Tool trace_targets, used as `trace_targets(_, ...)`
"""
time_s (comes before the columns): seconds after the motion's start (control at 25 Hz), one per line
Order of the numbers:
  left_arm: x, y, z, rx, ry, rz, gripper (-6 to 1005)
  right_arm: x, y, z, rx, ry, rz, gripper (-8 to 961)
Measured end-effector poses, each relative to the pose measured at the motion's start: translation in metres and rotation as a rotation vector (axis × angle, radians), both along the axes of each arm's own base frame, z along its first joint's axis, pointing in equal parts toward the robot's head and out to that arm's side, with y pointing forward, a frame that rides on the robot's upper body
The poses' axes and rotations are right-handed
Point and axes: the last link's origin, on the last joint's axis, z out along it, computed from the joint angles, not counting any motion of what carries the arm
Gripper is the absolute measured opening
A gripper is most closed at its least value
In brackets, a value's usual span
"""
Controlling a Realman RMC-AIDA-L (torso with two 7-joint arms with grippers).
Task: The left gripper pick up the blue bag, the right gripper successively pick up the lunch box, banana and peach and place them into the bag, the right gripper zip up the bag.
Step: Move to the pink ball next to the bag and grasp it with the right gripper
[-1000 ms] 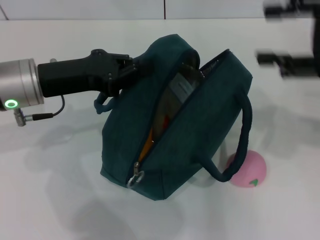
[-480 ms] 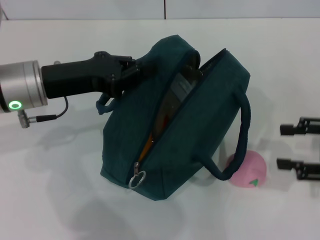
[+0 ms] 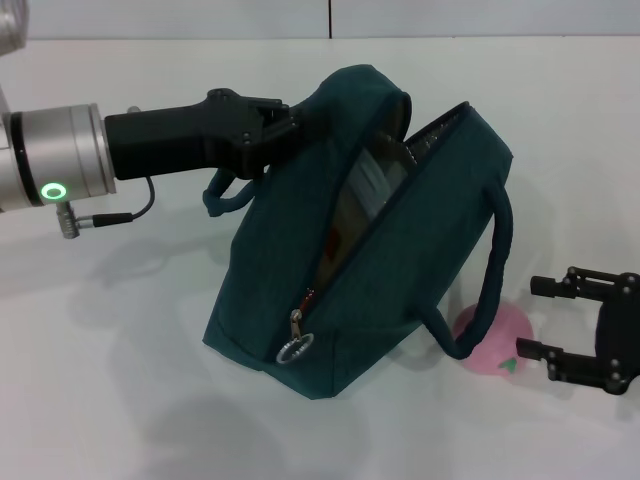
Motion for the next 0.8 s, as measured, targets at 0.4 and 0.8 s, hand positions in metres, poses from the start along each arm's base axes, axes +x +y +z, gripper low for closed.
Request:
trace_targets(0.4, 0.002, 0.002, 0.001, 0.006, 0.002, -0.008, 40, 0.006, 0.006, -0.025, 0.001, -0.009, -0.051, 651)
trace_targets(0.8, 0.003, 0.002, 0.0, 0.008, 0.004, -0.014, 41, 0.009, 0.007, -0.032, -0.019, -0.027, -0.088, 614)
